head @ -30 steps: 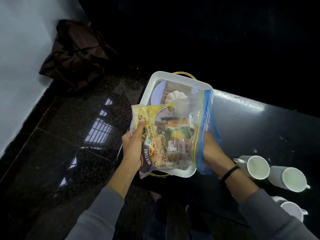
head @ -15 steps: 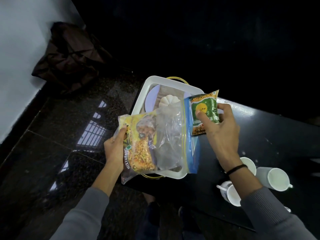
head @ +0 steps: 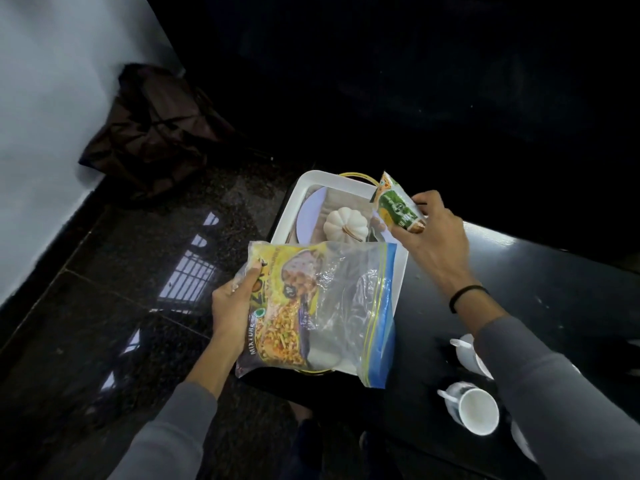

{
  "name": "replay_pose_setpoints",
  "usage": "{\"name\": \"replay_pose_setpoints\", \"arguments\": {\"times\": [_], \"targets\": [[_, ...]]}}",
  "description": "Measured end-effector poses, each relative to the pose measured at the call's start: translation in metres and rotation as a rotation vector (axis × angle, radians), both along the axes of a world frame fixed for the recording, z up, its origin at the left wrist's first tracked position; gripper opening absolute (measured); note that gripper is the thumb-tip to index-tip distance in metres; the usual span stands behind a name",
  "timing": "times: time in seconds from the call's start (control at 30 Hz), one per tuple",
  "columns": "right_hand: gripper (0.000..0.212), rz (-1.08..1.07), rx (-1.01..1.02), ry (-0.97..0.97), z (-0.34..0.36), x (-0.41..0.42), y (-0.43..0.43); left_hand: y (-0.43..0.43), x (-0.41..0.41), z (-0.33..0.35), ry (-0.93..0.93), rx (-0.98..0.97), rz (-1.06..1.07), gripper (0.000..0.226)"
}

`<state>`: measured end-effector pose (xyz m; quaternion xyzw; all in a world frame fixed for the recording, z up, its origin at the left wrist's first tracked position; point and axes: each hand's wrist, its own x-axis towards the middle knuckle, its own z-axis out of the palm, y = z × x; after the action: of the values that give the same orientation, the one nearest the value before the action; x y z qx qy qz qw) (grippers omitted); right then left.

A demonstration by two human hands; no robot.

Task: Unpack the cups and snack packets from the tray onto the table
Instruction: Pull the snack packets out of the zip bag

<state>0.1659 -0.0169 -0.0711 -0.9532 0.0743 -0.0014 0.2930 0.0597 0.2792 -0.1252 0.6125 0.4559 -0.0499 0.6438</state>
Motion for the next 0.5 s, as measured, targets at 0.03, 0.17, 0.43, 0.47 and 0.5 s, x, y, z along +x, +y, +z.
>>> {"name": "replay_pose_setpoints", "arguments": {"times": [0.03, 0.17, 0.43, 0.47, 0.5], "targets": [[0.055, 0.029, 0.06, 0.023, -0.003, 0.006, 0.002, 0.0, 0.0, 0.001, 0.002, -0.001, -0.005, 0.026], [0.059, 0.124, 0.208, 0.177, -0.019, 0.025, 0.011, 0.002, 0.002, 0.002, 0.006, -0.03, -0.025, 0.029], [0.064, -0.075, 0.541, 0.29, -0.043, 0.042, 0.015, -0.002, 0.008, 0.0, -0.004, -0.039, -0.031, 0.027], [0.064, -0.086, 0.527, 0.28, -0.043, 0.039, 0.013, -0.003, 0.009, 0.0, -0.008, -0.036, -0.028, 0.027], [0.064, -0.091, 0.518, 0.274, -0.043, 0.035, 0.011, -0.004, 0.009, -0.001, -0.011, -0.036, -0.027, 0.027]]}}
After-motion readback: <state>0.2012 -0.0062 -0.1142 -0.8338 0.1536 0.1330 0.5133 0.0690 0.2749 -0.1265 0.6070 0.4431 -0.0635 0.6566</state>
